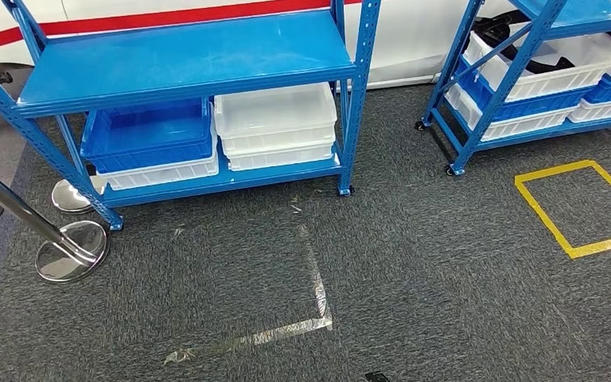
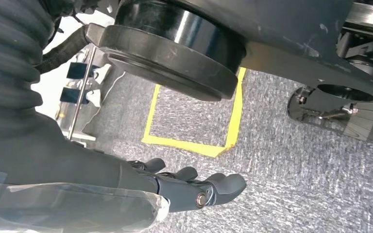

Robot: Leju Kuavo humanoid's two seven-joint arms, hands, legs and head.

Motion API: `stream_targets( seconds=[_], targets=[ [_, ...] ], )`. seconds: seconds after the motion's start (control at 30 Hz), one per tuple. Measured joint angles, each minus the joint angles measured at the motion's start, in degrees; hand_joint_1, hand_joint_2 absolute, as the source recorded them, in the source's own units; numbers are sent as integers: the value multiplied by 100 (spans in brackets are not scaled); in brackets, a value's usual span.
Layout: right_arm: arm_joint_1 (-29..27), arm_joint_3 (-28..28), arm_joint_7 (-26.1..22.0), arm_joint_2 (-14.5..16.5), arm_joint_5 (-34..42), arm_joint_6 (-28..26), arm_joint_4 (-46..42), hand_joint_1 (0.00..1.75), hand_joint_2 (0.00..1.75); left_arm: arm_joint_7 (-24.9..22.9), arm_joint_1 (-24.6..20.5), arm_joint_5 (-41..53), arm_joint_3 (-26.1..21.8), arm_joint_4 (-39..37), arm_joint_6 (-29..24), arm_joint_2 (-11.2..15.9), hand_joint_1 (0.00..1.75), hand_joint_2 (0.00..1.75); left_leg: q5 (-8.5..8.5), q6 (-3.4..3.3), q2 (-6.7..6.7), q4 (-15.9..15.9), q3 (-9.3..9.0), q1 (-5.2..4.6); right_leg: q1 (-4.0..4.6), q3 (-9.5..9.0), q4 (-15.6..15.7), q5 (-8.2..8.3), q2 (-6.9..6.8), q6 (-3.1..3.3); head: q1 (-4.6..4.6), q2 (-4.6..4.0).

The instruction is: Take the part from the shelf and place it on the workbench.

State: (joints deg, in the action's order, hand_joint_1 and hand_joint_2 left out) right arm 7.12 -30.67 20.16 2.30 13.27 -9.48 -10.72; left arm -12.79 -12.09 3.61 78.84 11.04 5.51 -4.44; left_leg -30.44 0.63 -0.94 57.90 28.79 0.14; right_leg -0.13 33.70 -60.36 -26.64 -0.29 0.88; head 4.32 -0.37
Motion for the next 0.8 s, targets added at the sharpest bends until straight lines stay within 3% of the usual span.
stream_targets(
  seconds=[0.73,0.77,0.8],
  targets=[
    [-123,115,-180,-20,-141,18,21,0,175,-16,85,-122,-210,0,-102,-26,0,175,13,-8,-2,-36,-17,-4,7,1,1,0,-3,0,1,0],
    [-137,129,-210,-20,-161,28,20,0,175,5,102,-123,-258,1,-109,-25,0,131,13,-8,-2,-37,-17,-4,7,1,1,0,-3,0,1,0],
    [-145,137,-228,-20,-172,32,20,0,175,18,111,-123,-282,1,-113,-24,0,116,13,-8,-2,-37,-17,-4,7,1,1,0,-3,0,0,0]
  ],
)
